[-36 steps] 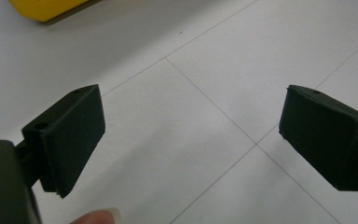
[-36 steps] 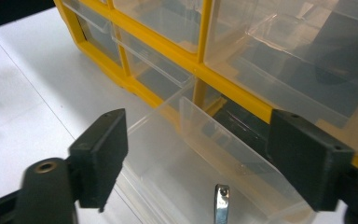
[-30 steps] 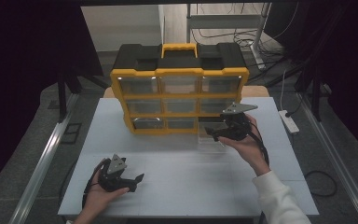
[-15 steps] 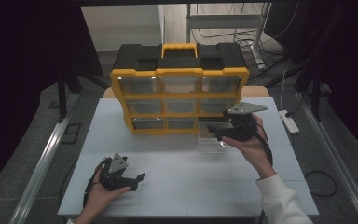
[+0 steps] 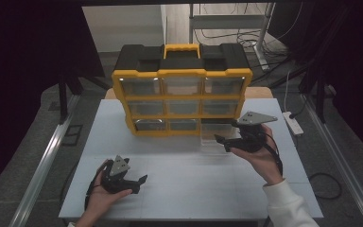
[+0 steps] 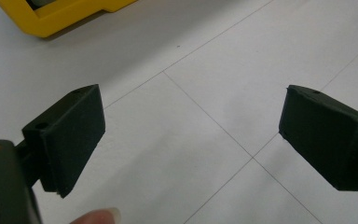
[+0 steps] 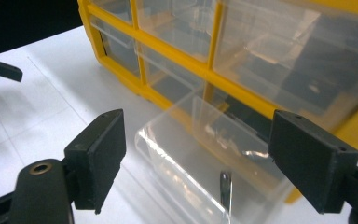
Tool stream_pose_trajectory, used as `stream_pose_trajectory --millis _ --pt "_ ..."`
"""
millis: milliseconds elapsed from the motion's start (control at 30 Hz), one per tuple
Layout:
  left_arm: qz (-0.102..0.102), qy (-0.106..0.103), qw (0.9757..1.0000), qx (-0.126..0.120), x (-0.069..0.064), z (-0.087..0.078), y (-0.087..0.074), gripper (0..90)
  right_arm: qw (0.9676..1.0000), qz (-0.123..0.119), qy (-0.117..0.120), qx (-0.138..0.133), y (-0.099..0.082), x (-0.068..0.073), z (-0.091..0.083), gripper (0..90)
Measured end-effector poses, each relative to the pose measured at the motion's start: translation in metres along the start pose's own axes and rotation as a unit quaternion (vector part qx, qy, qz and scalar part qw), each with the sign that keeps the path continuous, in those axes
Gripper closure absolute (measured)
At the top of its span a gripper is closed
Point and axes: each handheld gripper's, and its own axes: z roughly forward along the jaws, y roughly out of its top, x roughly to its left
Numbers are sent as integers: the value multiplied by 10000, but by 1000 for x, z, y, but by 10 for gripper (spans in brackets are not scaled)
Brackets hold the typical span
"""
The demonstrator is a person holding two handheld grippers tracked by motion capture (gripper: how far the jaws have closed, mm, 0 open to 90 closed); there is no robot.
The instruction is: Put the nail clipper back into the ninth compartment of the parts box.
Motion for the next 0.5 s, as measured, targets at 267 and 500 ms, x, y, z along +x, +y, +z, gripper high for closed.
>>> stream_pose_trajectory --millis 267,500 --pt "-13 17 10000 -14 1 0 0 76 9999 51 14 -112 -17 2 -17 195" --pt "-47 4 10000 -40 1 -1 -1 76 9998 71 58 -165 -41 5 -21 187"
